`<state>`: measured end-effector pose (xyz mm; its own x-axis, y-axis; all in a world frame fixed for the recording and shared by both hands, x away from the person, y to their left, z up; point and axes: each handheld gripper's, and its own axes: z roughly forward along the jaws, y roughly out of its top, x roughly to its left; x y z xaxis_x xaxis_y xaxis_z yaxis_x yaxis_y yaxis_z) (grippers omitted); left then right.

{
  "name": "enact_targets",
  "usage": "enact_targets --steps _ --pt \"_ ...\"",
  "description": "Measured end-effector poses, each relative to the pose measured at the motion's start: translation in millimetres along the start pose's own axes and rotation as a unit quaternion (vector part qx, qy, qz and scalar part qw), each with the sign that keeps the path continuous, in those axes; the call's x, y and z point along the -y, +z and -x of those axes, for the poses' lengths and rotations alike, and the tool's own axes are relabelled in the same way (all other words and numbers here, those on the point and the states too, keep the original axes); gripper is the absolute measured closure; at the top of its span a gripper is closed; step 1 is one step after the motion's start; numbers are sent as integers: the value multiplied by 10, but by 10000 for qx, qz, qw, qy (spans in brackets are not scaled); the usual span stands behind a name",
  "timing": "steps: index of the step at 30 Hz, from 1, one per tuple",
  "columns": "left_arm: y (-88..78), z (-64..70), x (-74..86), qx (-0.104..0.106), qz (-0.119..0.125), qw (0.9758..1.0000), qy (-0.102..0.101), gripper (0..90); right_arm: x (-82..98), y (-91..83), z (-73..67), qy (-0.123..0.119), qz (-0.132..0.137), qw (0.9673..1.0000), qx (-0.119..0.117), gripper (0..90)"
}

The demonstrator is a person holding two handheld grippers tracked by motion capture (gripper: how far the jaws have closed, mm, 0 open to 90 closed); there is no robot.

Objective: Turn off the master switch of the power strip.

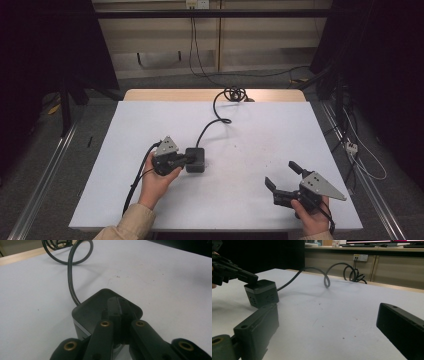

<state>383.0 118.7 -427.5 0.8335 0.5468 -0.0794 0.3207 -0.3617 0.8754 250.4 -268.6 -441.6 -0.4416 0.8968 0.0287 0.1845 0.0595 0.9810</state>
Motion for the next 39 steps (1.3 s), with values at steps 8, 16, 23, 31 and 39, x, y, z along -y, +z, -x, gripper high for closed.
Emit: enact_targets --steps 8,16,23,31,39 --pt "-1 -3 4 19 11 10000 -54 900 0 -1 6 5 -2 10000 14 36" --pt "-1 -6 7 15 26 10000 -71 900 1 -2 7 6 -2 10000 13 36" --pt "-2 -11 9 5 41 10000 -62 900 0 2 9 4 -3 10000 8 36" --pt "-2 -22 17 34 81 9998 -166 900 -2 -2 17 19 3 10000 7 36" --pt "-17 -37 24 85 233 9992 -315 900 -1 8 9 3 1 10000 -8 36"
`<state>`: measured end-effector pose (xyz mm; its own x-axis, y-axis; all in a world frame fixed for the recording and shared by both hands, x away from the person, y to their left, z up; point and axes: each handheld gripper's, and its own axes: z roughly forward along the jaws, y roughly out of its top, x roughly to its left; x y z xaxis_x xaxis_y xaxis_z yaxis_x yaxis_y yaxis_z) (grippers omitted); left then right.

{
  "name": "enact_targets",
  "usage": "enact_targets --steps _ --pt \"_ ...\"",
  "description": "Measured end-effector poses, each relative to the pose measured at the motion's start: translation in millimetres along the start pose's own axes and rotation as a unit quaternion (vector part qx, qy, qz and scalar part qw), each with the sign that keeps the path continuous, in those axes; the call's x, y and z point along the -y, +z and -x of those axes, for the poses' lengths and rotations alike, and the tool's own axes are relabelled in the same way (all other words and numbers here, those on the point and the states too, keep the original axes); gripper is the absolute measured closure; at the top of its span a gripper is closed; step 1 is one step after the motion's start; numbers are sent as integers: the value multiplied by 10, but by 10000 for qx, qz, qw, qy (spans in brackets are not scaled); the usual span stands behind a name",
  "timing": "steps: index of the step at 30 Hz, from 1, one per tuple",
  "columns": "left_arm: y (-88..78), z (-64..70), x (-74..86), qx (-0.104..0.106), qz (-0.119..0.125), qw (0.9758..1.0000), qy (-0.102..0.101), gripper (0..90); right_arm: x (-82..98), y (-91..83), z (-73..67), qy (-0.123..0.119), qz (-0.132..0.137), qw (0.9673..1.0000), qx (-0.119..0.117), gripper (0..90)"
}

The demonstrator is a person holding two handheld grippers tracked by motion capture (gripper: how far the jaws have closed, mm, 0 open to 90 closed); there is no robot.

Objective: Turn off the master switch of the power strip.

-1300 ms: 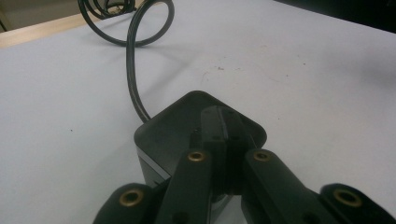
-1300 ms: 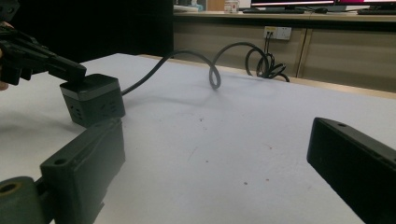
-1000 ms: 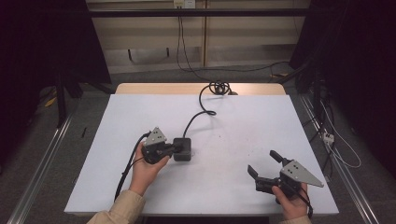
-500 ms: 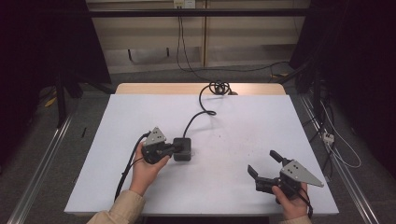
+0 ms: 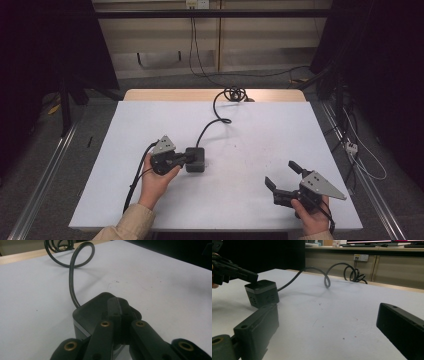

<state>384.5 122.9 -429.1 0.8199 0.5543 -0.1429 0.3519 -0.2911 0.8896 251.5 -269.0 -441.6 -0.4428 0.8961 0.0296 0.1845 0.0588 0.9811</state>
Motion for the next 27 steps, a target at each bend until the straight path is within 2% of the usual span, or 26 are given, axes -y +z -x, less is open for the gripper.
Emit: enact_targets --steps 4,7,14,16,18,22,25,27 --pt "-2 5 -2 -11 2 10000 62 900 -1 1 0 6 3 10000 0 36" --pt "-9 4 -4 9 0 10000 33 900 1 6 3 0 -2 10000 -5 36" --pt "-75 -4 -31 185 201 9995 -180 891 0 12 12 21 -2 10000 -10 36" --pt "-83 -2 -34 157 193 9995 -202 790 0 13 12 20 -4 10000 -9 36" --pt "-91 -1 -37 210 190 9995 -168 765 1 14 12 21 -6 10000 -13 36" --pt "-101 1 -46 220 186 9993 -253 653 3 9 10 32 -9 10000 -10 36" --pt "-111 5 -47 233 161 9992 -298 611 3 4 13 24 -13 10000 -8 36" --pt "-122 6 -50 205 97 9992 -330 514 1 3 16 19 -4 10000 -6 36"
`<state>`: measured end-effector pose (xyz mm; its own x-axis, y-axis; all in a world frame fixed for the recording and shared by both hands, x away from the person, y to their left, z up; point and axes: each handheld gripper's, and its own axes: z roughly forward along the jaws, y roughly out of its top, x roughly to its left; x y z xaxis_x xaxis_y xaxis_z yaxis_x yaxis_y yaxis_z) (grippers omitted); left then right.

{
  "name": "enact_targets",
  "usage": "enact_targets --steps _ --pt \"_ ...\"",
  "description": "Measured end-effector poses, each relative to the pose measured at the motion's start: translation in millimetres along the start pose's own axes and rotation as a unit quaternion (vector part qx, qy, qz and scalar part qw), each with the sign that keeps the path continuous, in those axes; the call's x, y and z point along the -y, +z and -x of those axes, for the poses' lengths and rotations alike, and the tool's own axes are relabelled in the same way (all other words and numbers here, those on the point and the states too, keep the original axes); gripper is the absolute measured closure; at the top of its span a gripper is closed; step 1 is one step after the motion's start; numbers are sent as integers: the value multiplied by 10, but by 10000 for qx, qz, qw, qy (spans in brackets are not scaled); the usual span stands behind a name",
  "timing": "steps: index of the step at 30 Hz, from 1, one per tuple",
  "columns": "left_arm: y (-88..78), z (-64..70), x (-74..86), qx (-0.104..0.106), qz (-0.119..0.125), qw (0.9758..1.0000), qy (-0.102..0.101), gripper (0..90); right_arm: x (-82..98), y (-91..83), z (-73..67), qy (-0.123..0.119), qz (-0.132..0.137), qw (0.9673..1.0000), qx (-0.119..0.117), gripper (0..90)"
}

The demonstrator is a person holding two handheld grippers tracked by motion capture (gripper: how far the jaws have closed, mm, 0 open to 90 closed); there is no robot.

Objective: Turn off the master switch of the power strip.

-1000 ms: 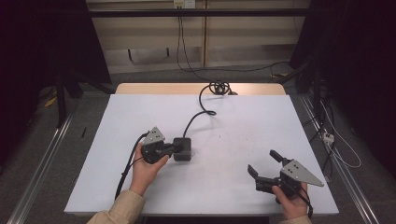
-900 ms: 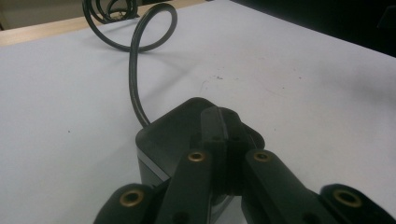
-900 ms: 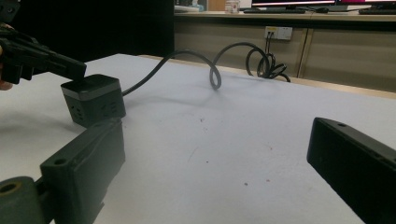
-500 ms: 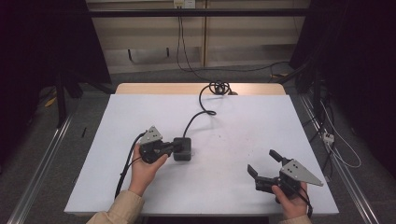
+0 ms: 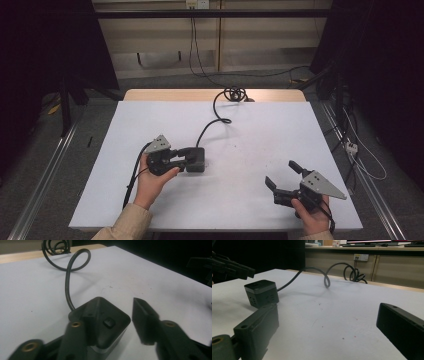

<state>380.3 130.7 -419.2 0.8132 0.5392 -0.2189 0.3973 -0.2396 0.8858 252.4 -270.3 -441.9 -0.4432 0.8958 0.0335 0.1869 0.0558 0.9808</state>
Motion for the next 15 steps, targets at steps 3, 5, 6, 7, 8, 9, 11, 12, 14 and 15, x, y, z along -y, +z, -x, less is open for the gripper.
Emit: enact_targets --steps 3,5,6,7,8,9,11,12,14,15 --pt "-29 7 0 -2 -29 10000 4 446 -1 4 -1 2 -3 10000 -6 36" --pt "-51 8 -1 8 -34 10000 -29 377 1 9 -5 7 -12 10000 -20 36" --pt "-59 6 -1 26 -45 10000 -18 350 2 13 -6 1 -16 10000 -27 36" --pt "-68 6 1 32 -47 10000 -1 336 2 13 -7 -11 -25 10000 -37 36" --pt "-78 7 1 49 -52 10000 20 314 3 14 -7 -16 -28 10000 -41 36" --pt "-86 7 2 63 -56 10000 31 292 3 14 -7 -17 -30 10000 -42 36" --pt "-107 7 4 50 -64 9999 61 261 3 12 -4 -12 -22 10000 -37 36" --pt "-113 6 6 61 -67 9999 58 237 2 11 -2 11 -21 10000 -26 36" --pt "-133 1 19 66 -61 10000 18 214 2 9 2 9 -23 10000 -22 36" --pt "-143 -2 29 77 -67 9999 -11 197 2 8 3 14 -20 10000 -23 36"
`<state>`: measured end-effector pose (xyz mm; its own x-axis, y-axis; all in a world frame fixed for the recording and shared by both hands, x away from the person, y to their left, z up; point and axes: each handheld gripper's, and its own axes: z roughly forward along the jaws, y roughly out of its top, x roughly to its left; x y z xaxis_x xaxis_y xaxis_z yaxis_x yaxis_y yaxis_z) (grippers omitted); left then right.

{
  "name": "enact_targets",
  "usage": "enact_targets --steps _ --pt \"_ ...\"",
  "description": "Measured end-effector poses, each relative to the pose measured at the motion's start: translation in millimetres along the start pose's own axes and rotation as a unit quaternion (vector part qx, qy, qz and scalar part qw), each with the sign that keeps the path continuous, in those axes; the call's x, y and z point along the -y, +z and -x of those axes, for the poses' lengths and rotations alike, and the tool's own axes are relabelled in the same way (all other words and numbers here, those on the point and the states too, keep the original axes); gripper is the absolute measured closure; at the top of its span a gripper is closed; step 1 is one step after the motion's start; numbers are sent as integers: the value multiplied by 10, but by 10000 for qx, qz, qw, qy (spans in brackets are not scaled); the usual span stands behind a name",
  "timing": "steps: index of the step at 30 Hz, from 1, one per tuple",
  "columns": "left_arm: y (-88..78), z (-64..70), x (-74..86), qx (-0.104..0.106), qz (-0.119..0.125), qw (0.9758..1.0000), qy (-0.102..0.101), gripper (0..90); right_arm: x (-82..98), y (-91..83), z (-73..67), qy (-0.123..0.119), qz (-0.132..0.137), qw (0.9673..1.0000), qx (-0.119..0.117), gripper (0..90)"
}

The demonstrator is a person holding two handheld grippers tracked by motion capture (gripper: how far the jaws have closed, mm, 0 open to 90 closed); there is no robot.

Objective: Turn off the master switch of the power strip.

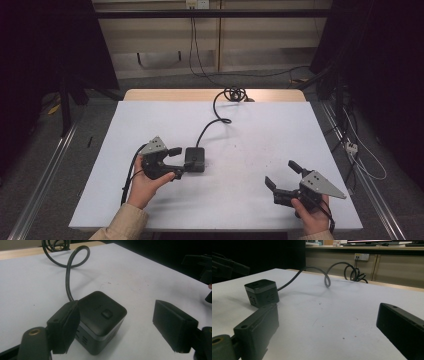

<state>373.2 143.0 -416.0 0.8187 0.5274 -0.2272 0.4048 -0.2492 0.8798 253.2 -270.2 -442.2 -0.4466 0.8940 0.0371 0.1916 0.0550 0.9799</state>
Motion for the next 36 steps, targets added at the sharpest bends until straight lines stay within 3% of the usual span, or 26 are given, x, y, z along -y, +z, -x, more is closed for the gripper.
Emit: enact_targets --steps 7,18,36 --pt "-97 -46 64 -105 94 9999 -55 113 -2 -6 3 -14 6 10000 2 36" --pt "-182 -82 90 -52 209 9997 -132 94 -7 -19 13 18 30 10000 19 36" --pt "-364 -155 225 -155 57 9999 24 71 -3 -30 27 25 26 10000 41 36"
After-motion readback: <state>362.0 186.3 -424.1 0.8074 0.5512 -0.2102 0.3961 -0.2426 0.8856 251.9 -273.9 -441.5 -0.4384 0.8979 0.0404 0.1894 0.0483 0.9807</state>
